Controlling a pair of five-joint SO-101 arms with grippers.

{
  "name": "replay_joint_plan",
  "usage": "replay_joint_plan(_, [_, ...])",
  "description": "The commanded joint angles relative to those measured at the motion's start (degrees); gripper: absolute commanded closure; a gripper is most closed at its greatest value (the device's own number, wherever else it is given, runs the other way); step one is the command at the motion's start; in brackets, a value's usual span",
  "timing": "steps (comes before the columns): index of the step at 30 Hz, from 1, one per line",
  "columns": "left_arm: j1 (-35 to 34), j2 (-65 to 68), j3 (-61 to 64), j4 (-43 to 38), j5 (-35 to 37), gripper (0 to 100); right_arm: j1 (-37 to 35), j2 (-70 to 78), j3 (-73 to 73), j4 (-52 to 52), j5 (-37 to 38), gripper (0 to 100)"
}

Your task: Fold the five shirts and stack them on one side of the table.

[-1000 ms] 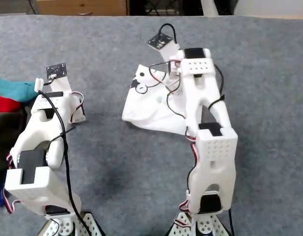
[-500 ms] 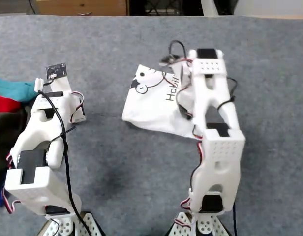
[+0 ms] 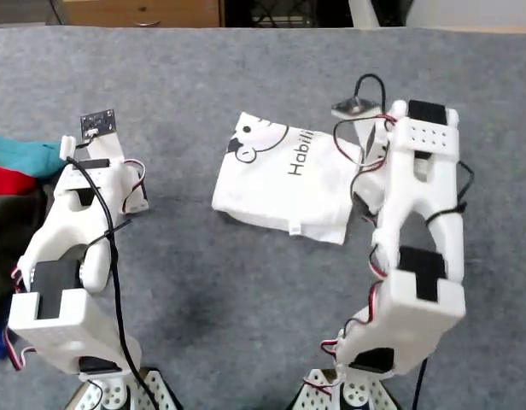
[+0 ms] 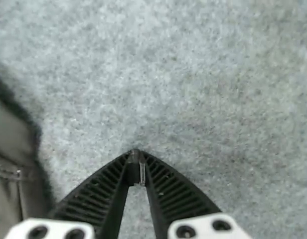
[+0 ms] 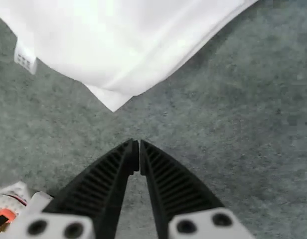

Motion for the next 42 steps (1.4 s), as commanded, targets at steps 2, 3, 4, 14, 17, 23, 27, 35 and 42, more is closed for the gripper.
replay_joint_plan(2, [6.29,-3.60,-14.55,13.01,-0.97,97,-3.25,-5.05,0.92,-4.92,-8.09,98.4])
replay_joint_plan(3, [8.57,-4.57,-19.47,16.70,-0.35,97,-4.40,-4.79,1.89,-6.42,-11.52,98.4])
replay_joint_plan(4, [10.77,-5.19,-23.78,18.46,-0.09,97,-5.45,-4.44,2.77,-7.56,-14.33,98.4])
replay_joint_plan(14, [24.31,13.01,-46.73,6.24,-0.44,97,-6.33,-2.33,12.53,-18.73,-28.31,98.4])
replay_joint_plan(17, [25.80,20.13,-54.29,6.59,-0.18,97,-6.33,-2.24,14.90,-21.36,-29.71,98.4])
replay_joint_plan(23, [27.47,32.44,-65.89,7.74,-0.18,97,-6.24,-2.24,20.70,-28.31,-31.91,98.4])
replay_joint_plan(27, [26.24,42.64,-72.48,7.47,-0.44,97,-6.15,-2.24,24.48,-31.56,-31.74,98.4])
replay_joint_plan(35, [23.43,55.91,-94.29,15.74,-0.26,97,-2.46,-2.59,30.20,-37.19,-31.38,98.4])
replay_joint_plan(42, [23.96,58.11,-112.57,25.23,-0.26,97,-1.14,-6.37,29.41,-32.70,-31.65,98.4])
